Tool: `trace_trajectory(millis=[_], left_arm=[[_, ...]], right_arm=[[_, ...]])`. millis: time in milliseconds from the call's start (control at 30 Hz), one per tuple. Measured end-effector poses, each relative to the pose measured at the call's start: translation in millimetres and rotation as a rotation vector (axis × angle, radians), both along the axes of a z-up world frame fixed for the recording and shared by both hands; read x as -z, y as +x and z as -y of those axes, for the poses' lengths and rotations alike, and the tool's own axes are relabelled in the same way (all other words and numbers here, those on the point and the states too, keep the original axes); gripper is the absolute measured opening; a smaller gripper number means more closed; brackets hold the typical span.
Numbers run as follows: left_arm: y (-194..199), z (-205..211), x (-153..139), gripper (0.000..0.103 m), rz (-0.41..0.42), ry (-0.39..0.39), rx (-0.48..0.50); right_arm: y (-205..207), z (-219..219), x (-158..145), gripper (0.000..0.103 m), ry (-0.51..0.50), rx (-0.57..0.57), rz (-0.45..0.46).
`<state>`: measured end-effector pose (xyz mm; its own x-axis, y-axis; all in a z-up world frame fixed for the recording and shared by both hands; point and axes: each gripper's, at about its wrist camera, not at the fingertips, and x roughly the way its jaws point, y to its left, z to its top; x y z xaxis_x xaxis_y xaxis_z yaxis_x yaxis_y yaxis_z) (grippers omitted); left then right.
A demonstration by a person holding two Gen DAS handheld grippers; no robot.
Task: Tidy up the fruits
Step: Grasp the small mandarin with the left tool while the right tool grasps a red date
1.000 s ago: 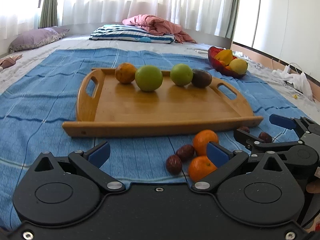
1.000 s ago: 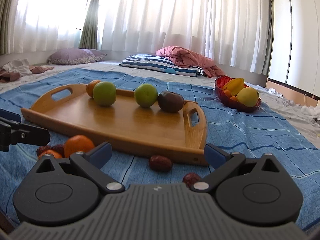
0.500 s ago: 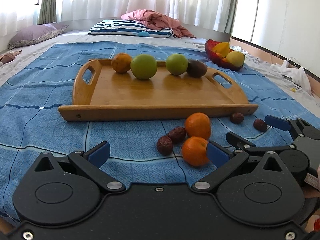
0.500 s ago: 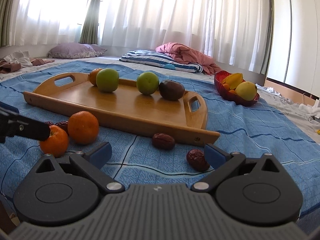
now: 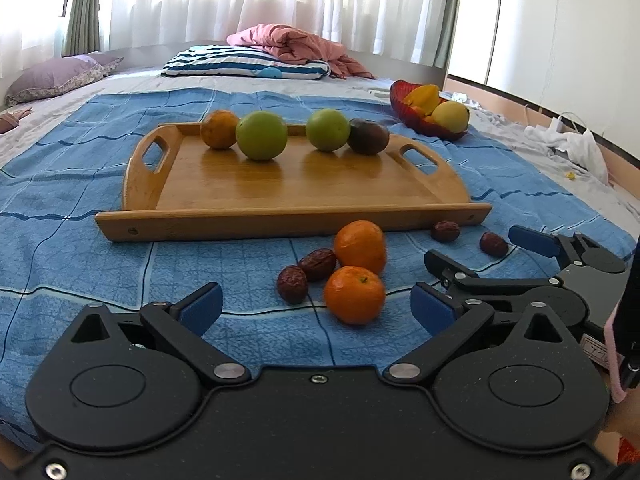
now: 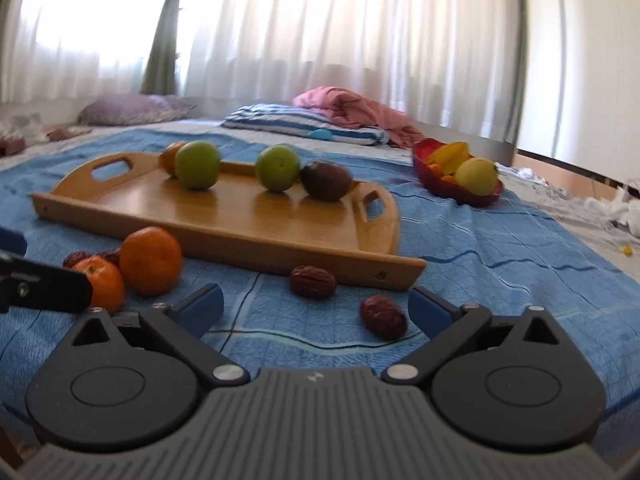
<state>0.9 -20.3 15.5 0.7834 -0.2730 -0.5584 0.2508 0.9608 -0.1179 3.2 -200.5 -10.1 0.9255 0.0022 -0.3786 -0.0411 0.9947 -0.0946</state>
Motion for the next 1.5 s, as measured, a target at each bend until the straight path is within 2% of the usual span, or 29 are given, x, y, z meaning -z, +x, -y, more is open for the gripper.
trace_trajectory(millis=[233,333,400,667,767,1100,1200,1333,1433,1500], left_arm=[[1,6,-1,0.071,-0.013,0.006,0.013],[-1,10,-1,0.056,-0.011,0.018,0.013],[-2,13,-1,0.051,-0.012,0.021,0.018],[-2,23,3,0.049,-0.01,0.034,0.027],[-4,29,6,0.052,0.002,0.049,0.019],[-2,36,12,0.051,0.001,0.05,-0.003],[0,35,12,0.048,-0.001,0.039,-0.023],[1,35,12,0.036,0.005,0.046,-0.053],[1,35,11,0.034,0.006,0.047,-0.054],[-1,37,10,0.034,0.011,0.056,-0.055]], right_arm=[[-1,8,-1,0.103,0.022,0.047,0.018],[1,13,-1,0.1,0.034,0.055,0.006],[2,16,0,0.095,0.049,0.052,-0.007],[3,18,4,0.08,0.055,0.051,-0.029],[3,19,3,0.073,0.06,0.053,-0.032],[5,21,3,0.061,0.057,0.055,-0.045],[5,22,3,0.055,0.061,0.057,-0.049],[7,23,2,0.049,0.066,0.059,-0.056],[7,23,1,0.038,0.067,0.063,-0.059],[7,22,1,0.027,0.064,0.061,-0.061]])
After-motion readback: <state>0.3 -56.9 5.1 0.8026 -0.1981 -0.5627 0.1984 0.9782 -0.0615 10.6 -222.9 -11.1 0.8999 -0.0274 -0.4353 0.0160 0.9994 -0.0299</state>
